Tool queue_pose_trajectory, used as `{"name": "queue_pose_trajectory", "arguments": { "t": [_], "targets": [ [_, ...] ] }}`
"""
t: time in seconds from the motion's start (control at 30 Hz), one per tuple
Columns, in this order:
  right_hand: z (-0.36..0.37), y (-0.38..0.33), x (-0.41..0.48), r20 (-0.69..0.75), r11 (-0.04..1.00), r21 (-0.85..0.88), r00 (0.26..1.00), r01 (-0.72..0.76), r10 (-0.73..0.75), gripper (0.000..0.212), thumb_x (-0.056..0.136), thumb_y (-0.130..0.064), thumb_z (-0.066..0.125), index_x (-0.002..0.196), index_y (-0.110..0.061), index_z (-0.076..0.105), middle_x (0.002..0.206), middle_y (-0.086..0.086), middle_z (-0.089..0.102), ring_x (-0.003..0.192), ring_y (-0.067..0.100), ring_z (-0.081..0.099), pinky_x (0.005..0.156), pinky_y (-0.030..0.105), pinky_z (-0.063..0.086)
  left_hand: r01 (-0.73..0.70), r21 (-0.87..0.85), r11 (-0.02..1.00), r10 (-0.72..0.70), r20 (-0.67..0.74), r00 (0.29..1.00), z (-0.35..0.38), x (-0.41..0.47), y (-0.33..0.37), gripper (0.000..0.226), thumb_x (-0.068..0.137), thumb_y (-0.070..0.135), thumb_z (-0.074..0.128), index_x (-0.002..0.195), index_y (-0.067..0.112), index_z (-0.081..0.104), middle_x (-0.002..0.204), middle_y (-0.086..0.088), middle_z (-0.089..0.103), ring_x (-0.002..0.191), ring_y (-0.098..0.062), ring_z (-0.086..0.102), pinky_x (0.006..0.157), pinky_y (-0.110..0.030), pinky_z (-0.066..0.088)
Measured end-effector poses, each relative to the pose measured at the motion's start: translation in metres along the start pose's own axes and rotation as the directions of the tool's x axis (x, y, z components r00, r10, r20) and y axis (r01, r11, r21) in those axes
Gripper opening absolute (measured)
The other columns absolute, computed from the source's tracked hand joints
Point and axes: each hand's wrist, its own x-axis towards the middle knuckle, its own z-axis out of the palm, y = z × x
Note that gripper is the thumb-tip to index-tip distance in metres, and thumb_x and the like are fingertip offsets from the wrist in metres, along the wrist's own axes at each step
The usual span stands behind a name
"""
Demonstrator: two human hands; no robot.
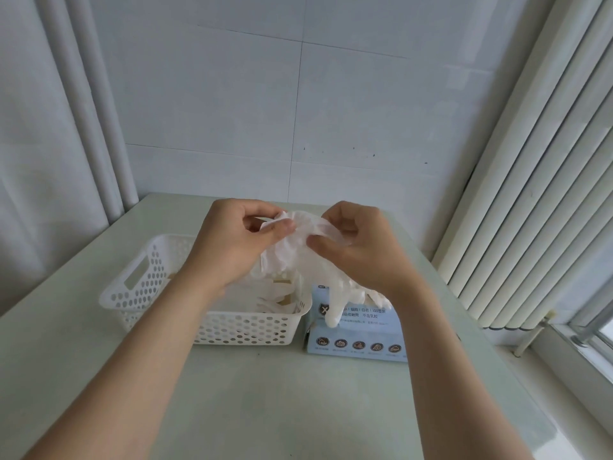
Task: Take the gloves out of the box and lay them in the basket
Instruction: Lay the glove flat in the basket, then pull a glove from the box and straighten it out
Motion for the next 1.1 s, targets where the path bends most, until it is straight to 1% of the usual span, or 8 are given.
{"name": "queue_pose_trajectory", "arguments": {
  "t": [0.13,0.27,0.5,0.63,0.77,0.9,1.0,1.1],
  "targets": [
    [0.001,-0.002,0.000,0.016,1.000,0.016,1.000,-0.004,0.004,0.016,0.087,-0.025,0.083,0.095,-0.026,0.070,0.079,-0.004,0.077,0.070,0.019,0.073,0.070,0.044,0.062,0.048,-0.068,0.997,-0.047,0.006,0.999,0.002,0.003,0.000,0.007,0.100,0.026,0.071,0.104,0.027,0.077,0.098,0.007,0.080,0.097,-0.015,0.074,0.084,-0.024,0.056],
    [-0.003,-0.002,-0.002,0.085,0.997,0.049,0.995,-0.052,0.048,0.012,0.090,-0.023,0.082,0.096,-0.020,0.071,0.084,-0.003,0.079,0.073,0.019,0.076,0.074,0.050,0.064,0.104,-0.167,0.980,-0.103,0.011,0.995,0.002,0.005,0.002,0.013,0.107,0.022,0.059,0.108,0.026,0.072,0.094,0.001,0.075,0.084,-0.014,0.069,0.073,-0.029,0.051],
    [-0.018,-0.005,-0.007,0.308,0.968,0.036,0.924,-0.249,0.226,0.017,0.092,-0.022,0.081,0.100,-0.014,0.069,0.088,-0.003,0.082,0.078,0.019,0.078,0.074,0.030,0.056,-0.058,-0.053,0.997,0.052,-0.117,0.992,-0.002,0.008,-0.002,0.013,0.110,0.018,0.049,0.110,0.023,0.061,0.089,0.006,0.059,0.067,0.002,0.050,0.064,-0.013,0.041],
    [-0.021,0.000,-0.009,0.363,0.889,0.350,0.918,-0.296,0.162,0.018,0.088,-0.011,0.083,0.084,-0.008,0.066,0.084,0.011,0.077,0.071,0.028,0.069,0.065,0.032,0.052,-0.074,-0.040,0.996,0.069,-0.115,0.991,-0.004,0.007,-0.001,0.010,0.110,0.023,0.053,0.114,0.019,0.062,0.093,0.007,0.065,0.069,0.010,0.055,0.065,-0.005,0.040],
    [-0.016,0.010,-0.005,0.398,0.676,0.636,0.909,-0.373,0.127,0.029,0.087,-0.013,0.077,0.074,-0.017,0.051,0.072,0.006,0.059,0.059,0.020,0.055,0.050,0.026,0.044,-0.005,-0.129,0.992,-0.008,-0.093,0.996,-0.010,0.011,-0.005,0.007,0.109,0.026,0.057,0.110,0.024,0.064,0.088,0.009,0.066,0.068,0.002,0.054,0.067,-0.013,0.043],
    [-0.007,0.018,-0.002,0.351,0.663,0.656,0.923,-0.361,0.156,0.016,0.094,-0.016,0.077,0.093,-0.017,0.061,0.087,0.016,0.067,0.065,0.026,0.060,0.052,0.030,0.051,0.070,-0.160,0.985,-0.084,-0.086,0.993,-0.020,0.015,-0.009,0.008,0.108,0.028,0.059,0.110,0.024,0.065,0.093,-0.006,0.072,0.073,-0.013,0.055,0.072,-0.032,0.046],
    [0.005,0.014,0.002,0.227,0.739,0.595,0.948,-0.317,0.224,0.013,0.103,-0.012,0.067,0.111,-0.016,0.058,0.087,0.014,0.068,0.067,0.025,0.059,0.059,0.032,0.053,0.106,-0.132,0.986,-0.113,-0.050,0.992,-0.032,0.015,-0.010,0.009,0.108,0.027,0.058,0.111,0.021,0.064,0.085,-0.001,0.071,0.065,-0.010,0.053,0.065,-0.030,0.044],
    [0.018,0.009,0.007,0.129,0.817,0.501,0.958,-0.285,0.255,0.013,0.104,-0.012,0.061,0.113,-0.021,0.058,0.085,0.013,0.058,0.072,0.027,0.046,0.064,0.038,0.042,0.155,-0.120,0.981,-0.153,0.021,0.988,-0.044,0.014,-0.011,0.009,0.109,0.030,0.057,0.109,0.023,0.063,0.098,-0.011,0.073,0.076,-0.019,0.059,0.055,-0.032,0.049]
  ]
}}
